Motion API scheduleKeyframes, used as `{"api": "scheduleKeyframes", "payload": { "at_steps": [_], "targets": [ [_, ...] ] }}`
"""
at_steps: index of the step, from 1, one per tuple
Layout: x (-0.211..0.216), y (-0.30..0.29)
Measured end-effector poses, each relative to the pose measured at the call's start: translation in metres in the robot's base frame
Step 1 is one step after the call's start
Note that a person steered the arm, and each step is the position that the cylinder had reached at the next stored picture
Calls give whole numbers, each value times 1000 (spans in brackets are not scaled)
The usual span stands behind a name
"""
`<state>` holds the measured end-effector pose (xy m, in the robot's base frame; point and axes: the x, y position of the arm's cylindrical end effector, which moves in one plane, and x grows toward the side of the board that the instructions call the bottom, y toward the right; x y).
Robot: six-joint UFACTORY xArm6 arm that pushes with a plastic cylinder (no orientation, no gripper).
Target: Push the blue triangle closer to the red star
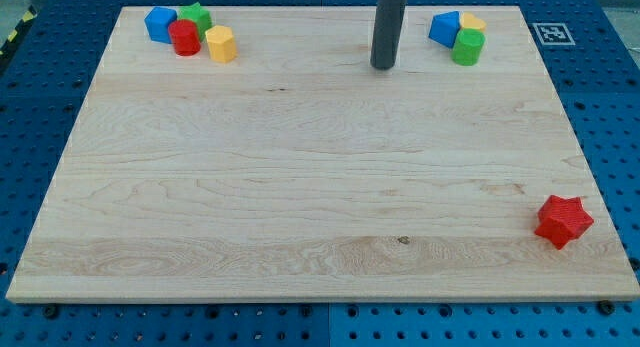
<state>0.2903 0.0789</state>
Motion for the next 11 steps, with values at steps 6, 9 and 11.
{"api": "scheduleKeyframes", "payload": {
  "at_steps": [6,9,11],
  "targets": [
    [-70,87],
    [-45,93],
    [-20,94]
  ]
}}
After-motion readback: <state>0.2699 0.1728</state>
